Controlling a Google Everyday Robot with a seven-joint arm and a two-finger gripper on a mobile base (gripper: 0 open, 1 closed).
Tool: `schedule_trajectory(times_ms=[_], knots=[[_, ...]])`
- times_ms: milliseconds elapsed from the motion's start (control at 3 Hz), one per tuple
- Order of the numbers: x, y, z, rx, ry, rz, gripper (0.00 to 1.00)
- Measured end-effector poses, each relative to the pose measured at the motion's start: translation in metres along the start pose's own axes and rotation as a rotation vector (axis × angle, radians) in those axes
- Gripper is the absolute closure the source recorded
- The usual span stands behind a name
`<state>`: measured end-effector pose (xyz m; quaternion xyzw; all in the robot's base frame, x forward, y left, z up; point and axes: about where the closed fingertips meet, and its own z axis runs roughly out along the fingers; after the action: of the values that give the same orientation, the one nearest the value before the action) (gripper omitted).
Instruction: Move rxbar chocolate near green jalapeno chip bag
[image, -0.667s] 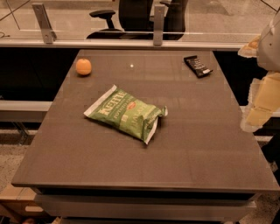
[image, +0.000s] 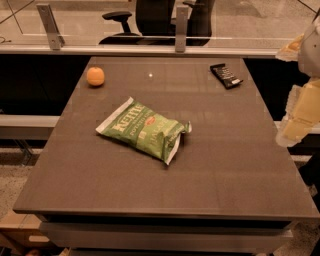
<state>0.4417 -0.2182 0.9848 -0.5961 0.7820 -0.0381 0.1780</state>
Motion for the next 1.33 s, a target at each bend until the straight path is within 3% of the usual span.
schedule_trajectory(times_ms=[333,667,1333], knots=[[0.0,-0.006,-0.01,0.05,-0.068,0.032,0.0],[-0.003,-0.013,-0.017,0.098,-0.176,0.079,0.0],[-0.013,-0.045,-0.011,0.167,-0.417,0.254,0.0]])
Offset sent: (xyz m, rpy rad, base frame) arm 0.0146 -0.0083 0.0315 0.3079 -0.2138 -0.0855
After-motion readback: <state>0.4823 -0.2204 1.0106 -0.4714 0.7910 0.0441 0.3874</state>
